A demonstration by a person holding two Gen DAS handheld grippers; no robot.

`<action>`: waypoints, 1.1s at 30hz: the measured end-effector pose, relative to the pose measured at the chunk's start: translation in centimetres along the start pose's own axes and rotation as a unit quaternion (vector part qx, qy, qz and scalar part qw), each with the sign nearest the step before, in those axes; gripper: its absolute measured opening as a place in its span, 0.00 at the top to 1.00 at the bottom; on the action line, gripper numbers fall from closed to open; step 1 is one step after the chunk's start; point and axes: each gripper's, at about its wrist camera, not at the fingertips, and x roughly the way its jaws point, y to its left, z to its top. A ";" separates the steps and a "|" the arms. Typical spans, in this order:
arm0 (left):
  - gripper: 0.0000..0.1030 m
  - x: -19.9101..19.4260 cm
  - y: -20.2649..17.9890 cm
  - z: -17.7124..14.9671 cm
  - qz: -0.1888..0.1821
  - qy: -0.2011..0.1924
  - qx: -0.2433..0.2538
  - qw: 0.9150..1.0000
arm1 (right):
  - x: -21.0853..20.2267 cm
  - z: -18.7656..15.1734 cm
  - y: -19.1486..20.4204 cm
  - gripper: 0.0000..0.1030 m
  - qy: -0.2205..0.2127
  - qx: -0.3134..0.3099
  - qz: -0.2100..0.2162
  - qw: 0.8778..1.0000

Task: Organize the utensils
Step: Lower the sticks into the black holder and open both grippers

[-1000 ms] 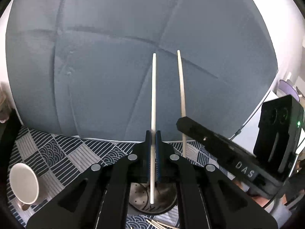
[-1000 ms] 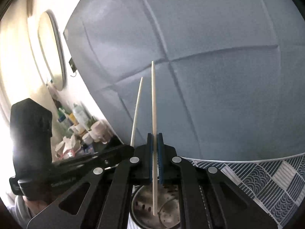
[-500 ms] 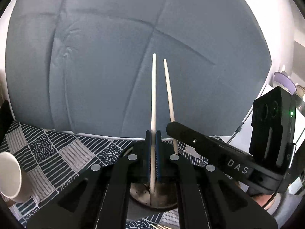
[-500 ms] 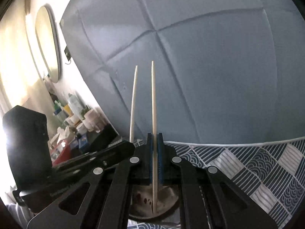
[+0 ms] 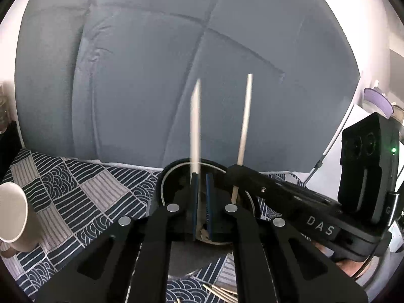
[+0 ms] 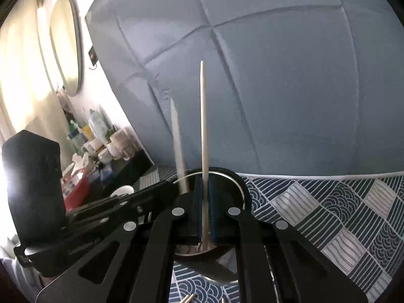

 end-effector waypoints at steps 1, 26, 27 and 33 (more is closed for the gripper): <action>0.95 -0.2 -0.1 0.0 0.001 0.000 0.003 1.000 | -0.3 -0.1 0.1 0.93 -0.001 -0.001 -0.001 1.000; 0.06 -7.1 -0.8 1.5 0.060 0.007 0.029 0.998 | -8.7 2.1 1.1 0.17 -0.029 -0.043 -0.063 0.997; 0.06 -7.1 -0.8 1.3 0.061 0.011 0.028 0.998 | -8.9 2.1 0.9 0.17 -0.023 -0.043 -0.063 0.997; 0.06 -7.0 -0.1 0.1 0.076 0.059 0.031 0.995 | -9.6 0.9 -0.3 0.16 0.003 -0.051 -0.075 0.996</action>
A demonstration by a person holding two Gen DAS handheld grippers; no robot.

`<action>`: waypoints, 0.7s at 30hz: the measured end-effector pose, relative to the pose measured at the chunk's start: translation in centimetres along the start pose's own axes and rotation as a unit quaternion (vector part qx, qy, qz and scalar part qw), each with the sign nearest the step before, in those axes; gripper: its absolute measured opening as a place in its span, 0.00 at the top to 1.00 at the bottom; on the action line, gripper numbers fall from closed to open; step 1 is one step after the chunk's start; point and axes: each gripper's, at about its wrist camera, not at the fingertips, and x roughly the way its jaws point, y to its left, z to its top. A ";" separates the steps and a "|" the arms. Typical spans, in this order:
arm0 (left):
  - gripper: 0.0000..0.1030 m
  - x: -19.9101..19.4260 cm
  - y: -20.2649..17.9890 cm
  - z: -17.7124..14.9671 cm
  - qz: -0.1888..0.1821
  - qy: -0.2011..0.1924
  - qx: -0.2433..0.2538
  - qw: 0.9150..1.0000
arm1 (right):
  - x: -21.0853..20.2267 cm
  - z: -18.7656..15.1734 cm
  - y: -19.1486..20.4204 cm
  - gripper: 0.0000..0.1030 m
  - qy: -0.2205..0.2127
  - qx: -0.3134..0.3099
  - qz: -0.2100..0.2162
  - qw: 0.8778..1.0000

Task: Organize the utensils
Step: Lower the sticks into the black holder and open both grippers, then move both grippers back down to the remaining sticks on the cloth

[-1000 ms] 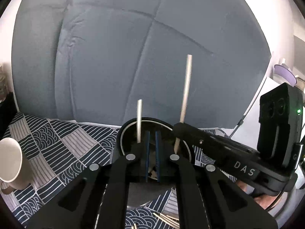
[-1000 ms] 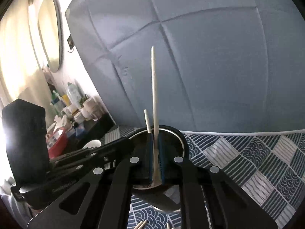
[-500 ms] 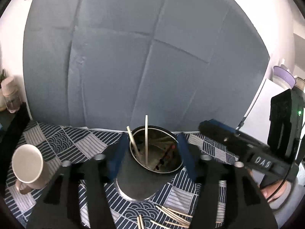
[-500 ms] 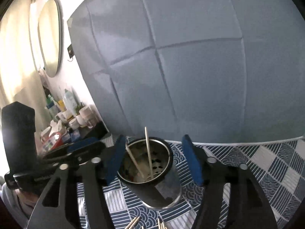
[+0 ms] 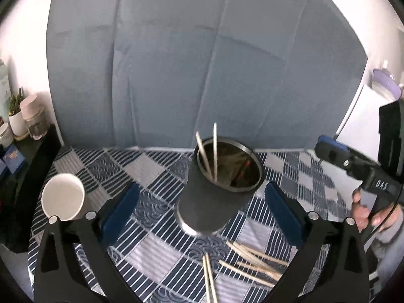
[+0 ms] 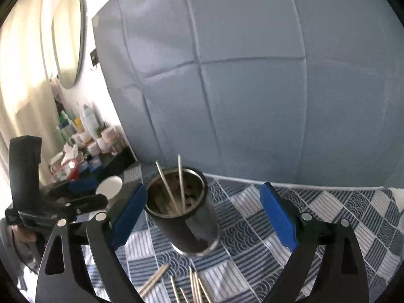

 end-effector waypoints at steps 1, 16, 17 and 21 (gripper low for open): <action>0.06 0.3 0.1 -0.4 0.003 0.012 0.003 1.000 | 0.1 -0.3 -0.1 0.16 0.004 -0.002 -0.001 1.000; 0.06 5.1 2.3 -10.7 0.047 0.182 0.006 0.982 | 3.9 -9.3 -1.2 0.16 0.150 -0.042 -0.007 0.988; 0.06 5.3 2.3 -11.2 0.047 0.188 0.007 0.981 | 4.2 -10.1 -1.3 0.16 0.160 -0.041 -0.009 0.986; 0.06 5.9 2.0 -12.8 0.039 0.214 0.009 0.976 | 5.2 -12.8 -1.6 0.16 0.198 -0.037 -0.012 0.979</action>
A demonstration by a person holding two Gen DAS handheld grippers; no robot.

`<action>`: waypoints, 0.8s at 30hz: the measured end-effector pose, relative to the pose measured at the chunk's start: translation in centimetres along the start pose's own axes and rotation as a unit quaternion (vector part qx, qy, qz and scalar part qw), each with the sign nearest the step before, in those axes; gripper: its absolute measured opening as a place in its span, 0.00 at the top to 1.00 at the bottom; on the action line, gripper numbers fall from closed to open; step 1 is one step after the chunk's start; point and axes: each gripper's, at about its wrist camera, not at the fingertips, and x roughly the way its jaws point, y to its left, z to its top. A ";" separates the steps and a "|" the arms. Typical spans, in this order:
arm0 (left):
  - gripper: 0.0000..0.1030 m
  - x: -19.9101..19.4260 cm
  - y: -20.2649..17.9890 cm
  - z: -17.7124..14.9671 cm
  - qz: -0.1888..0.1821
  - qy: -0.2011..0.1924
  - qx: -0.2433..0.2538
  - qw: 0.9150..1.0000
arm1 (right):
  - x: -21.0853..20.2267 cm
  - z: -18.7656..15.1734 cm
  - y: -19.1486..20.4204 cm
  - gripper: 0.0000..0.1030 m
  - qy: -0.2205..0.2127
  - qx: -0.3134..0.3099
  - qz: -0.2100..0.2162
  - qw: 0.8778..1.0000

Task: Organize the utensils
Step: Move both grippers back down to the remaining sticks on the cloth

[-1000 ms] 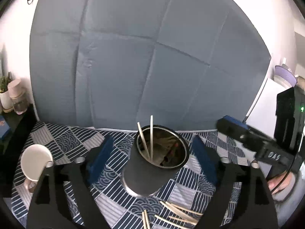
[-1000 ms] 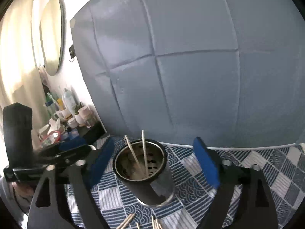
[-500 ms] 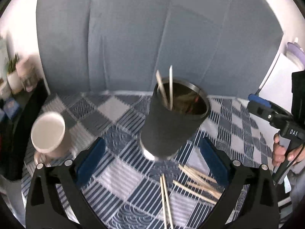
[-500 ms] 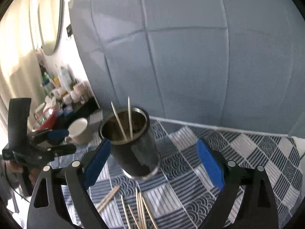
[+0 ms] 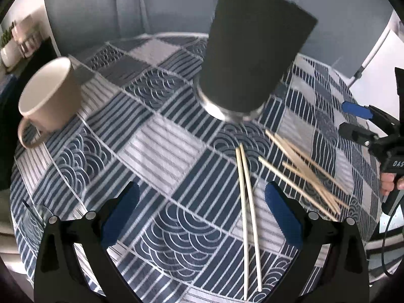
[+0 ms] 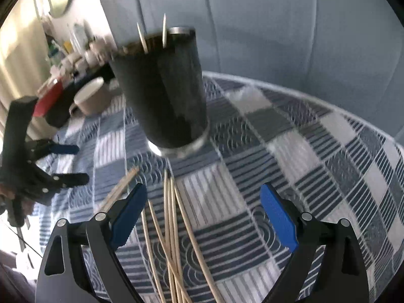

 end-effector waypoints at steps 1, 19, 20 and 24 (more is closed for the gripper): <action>0.06 0.2 -0.1 -0.2 0.001 0.003 0.002 1.000 | 0.3 -0.3 0.0 0.16 0.007 -0.001 0.000 1.000; 0.06 3.9 -1.1 -1.3 0.043 0.059 0.049 0.996 | 3.8 -3.2 -0.4 0.16 0.078 -0.018 -0.029 0.996; 0.06 4.0 -1.1 -1.2 0.044 0.059 0.049 0.996 | 3.9 -3.3 -0.4 0.16 0.080 -0.020 -0.031 0.996; 0.05 4.1 -1.3 -1.1 0.047 0.057 0.060 0.995 | 4.6 -3.5 -0.4 0.16 0.088 -0.024 -0.040 0.995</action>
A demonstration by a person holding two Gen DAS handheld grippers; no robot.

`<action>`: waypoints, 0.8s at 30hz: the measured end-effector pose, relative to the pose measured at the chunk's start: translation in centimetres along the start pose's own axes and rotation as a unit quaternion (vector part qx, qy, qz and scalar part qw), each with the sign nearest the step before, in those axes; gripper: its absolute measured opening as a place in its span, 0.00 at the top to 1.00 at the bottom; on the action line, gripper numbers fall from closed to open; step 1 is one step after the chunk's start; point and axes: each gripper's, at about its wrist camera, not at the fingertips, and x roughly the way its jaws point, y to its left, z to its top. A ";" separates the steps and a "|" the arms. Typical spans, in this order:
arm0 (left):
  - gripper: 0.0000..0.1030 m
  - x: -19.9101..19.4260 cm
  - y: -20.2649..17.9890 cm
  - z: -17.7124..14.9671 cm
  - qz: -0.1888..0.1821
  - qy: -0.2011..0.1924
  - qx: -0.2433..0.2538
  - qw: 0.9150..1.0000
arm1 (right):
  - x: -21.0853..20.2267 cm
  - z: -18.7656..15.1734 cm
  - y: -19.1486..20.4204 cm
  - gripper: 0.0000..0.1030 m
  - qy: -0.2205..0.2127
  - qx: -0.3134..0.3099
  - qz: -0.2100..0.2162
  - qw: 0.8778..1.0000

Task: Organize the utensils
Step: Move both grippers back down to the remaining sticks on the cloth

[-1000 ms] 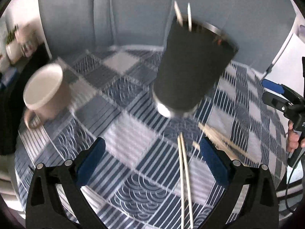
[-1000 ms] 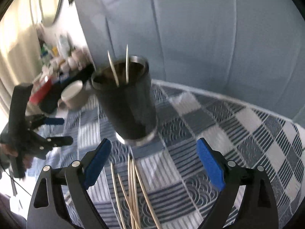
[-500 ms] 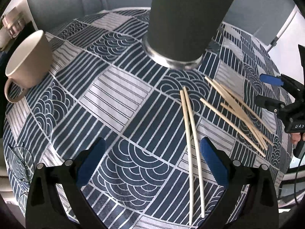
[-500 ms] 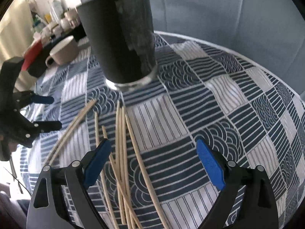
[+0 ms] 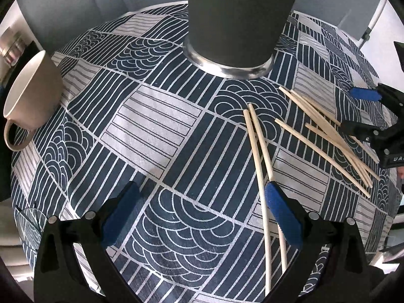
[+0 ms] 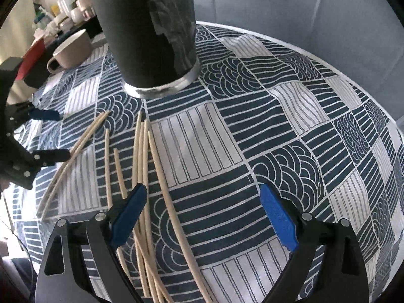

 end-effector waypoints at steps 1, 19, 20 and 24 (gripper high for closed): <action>0.05 0.0 0.0 0.1 0.001 -0.001 0.001 1.000 | 0.1 0.0 0.0 0.16 0.002 0.000 -0.002 1.000; 0.08 0.4 -0.1 0.7 0.015 0.023 0.008 1.000 | 0.2 0.4 0.0 0.55 0.034 -0.003 -0.007 0.999; 0.10 0.3 0.1 0.6 0.014 0.024 0.009 1.000 | 0.1 0.4 0.0 0.66 0.034 -0.005 -0.006 0.999; 0.25 -0.4 1.0 0.3 0.013 0.025 0.010 1.000 | -0.3 0.3 -0.5 0.85 0.031 -0.003 -0.010 0.999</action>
